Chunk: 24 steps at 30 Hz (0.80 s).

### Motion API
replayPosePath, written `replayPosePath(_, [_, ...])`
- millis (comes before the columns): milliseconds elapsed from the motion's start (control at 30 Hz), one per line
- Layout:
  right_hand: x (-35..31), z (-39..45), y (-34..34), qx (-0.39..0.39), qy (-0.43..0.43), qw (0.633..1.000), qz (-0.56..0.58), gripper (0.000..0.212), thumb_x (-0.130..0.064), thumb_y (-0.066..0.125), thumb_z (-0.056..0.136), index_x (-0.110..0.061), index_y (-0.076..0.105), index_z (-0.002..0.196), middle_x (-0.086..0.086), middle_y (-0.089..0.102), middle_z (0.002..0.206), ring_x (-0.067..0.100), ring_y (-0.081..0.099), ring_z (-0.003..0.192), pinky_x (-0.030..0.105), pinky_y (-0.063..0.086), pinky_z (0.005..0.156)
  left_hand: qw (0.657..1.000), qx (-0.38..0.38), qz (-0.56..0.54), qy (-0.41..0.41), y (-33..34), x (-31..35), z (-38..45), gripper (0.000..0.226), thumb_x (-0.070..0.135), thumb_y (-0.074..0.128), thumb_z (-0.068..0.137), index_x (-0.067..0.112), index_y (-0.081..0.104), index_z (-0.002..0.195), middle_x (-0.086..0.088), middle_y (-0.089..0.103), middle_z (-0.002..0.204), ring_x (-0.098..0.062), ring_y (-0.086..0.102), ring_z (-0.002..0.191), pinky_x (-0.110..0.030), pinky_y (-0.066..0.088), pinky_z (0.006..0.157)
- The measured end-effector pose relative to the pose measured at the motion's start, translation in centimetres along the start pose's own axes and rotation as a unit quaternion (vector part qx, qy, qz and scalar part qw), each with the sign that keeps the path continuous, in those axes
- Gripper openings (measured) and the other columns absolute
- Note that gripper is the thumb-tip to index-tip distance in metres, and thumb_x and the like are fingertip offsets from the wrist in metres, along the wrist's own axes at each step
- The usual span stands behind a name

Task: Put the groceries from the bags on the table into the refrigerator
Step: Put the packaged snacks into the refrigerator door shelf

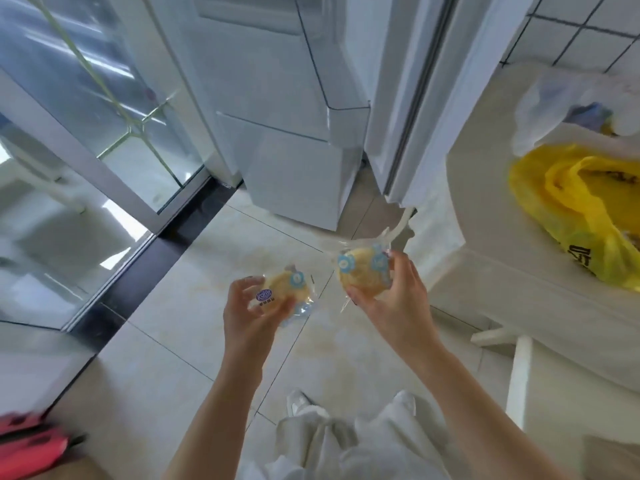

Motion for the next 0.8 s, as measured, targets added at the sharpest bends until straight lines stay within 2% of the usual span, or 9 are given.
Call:
replayPosePath(100, [-3.3,0.6,3.0,-0.004,-0.010,1.000,0.004,0.072,-0.030,0.082,0.070,-0.010,0.045,0.128,-0.005,0.045,0.109,0.005,0.041,0.090,0.001,0.030,0.070,1.000,0.002,-0.005,0.003,-3.1,1.3,2.2,0.047,0.001,0.081,0.072,0.022,0.056,0.106,-0.008,0.060,0.115,-0.016,0.065,0.082,-0.030,0.054,0.068])
replayPosePath(200, [-6.0,1.4,4.9,0.006,-0.033,0.999,-0.007,0.070,-0.027,0.084,0.068,-0.007,0.047,0.124,0.000,0.051,0.111,-0.006,0.034,0.085,-0.008,0.027,0.070,1.000,0.005,-0.024,0.014,-5.1,3.1,4.5,0.049,0.001,0.081,0.072,0.019,0.055,0.109,-0.009,0.060,0.117,-0.015,0.066,0.084,-0.033,0.056,0.071])
replayPosePath(267, [-8.1,2.1,5.7,0.012,-0.052,0.998,-0.017,0.068,-0.027,0.083,0.069,-0.008,0.047,0.123,0.002,0.052,0.112,-0.008,0.032,0.083,-0.008,0.028,0.070,0.999,0.004,-0.036,0.022,-6.1,4.4,6.3,0.049,0.002,0.082,0.072,0.021,0.055,0.108,-0.009,0.060,0.118,-0.020,0.067,0.091,-0.041,0.057,0.077])
replayPosePath(433, [-13.9,5.2,6.4,0.036,-0.110,0.993,-0.018,0.067,-0.029,0.081,0.072,-0.013,0.045,0.126,-0.009,0.045,0.113,-0.007,0.036,0.089,0.011,0.031,0.072,0.995,-0.007,-0.075,0.058,-6.5,8.4,11.2,0.048,-0.002,0.081,0.072,0.020,0.055,0.106,-0.001,0.063,0.108,-0.016,0.066,0.086,-0.047,0.055,0.081])
replayPosePath(500, [-15.8,7.2,6.3,0.061,-0.125,0.990,-0.011,0.067,-0.029,0.082,0.070,-0.013,0.046,0.125,-0.009,0.046,0.111,-0.006,0.037,0.089,0.007,0.032,0.072,0.993,-0.012,-0.084,0.079,-6.3,10.5,13.3,0.052,0.003,0.085,0.066,0.020,0.055,0.106,-0.004,0.064,0.111,-0.012,0.067,0.084,-0.048,0.056,0.081])
replayPosePath(567, [-17.4,9.2,5.9,0.078,-0.134,0.988,0.001,0.067,-0.028,0.082,0.069,-0.013,0.047,0.124,-0.008,0.046,0.109,-0.007,0.035,0.088,-0.003,0.031,0.073,0.990,-0.016,-0.085,0.110,-6.0,12.9,15.4,0.052,0.012,0.085,0.060,0.026,0.056,0.101,-0.007,0.064,0.113,-0.010,0.068,0.084,-0.042,0.056,0.076])
replayPosePath(667, [-20.1,12.1,5.3,0.107,-0.165,0.981,-0.001,0.068,-0.029,0.082,0.069,-0.013,0.047,0.125,-0.009,0.047,0.109,-0.009,0.036,0.089,-0.008,0.030,0.075,0.984,-0.010,-0.080,0.158,-5.4,17.0,18.4,0.052,0.005,0.086,0.065,0.027,0.055,0.099,-0.003,0.064,0.105,-0.007,0.067,0.081,-0.037,0.055,0.072])
replayPosePath(733, [-21.8,14.3,5.1,0.125,-0.179,0.976,-0.004,0.069,-0.030,0.082,0.069,-0.015,0.047,0.126,-0.009,0.049,0.111,-0.007,0.039,0.088,-0.004,0.034,0.073,0.981,-0.004,-0.079,0.175,-4.8,19.6,20.4,0.050,0.005,0.086,0.066,0.029,0.057,0.100,0.001,0.065,0.101,-0.013,0.067,0.085,-0.041,0.056,0.076])
replayPosePath(800, [-23.2,16.4,4.8,0.146,-0.188,0.971,-0.009,0.069,-0.030,0.082,0.069,-0.015,0.047,0.127,-0.005,0.053,0.113,0.001,0.046,0.090,0.006,0.037,0.072,0.979,-0.015,-0.085,0.187,-4.2,22.1,22.0,0.055,0.012,0.089,0.060,0.030,0.058,0.101,0.006,0.066,0.100,-0.021,0.069,0.092,-0.049,0.058,0.081])
Point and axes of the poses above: each hand's wrist, its own z-axis towards the middle knuckle, its own y-axis out of the palm, x = y × z, the point moved 2 cm from there along z, towards the middle knuckle
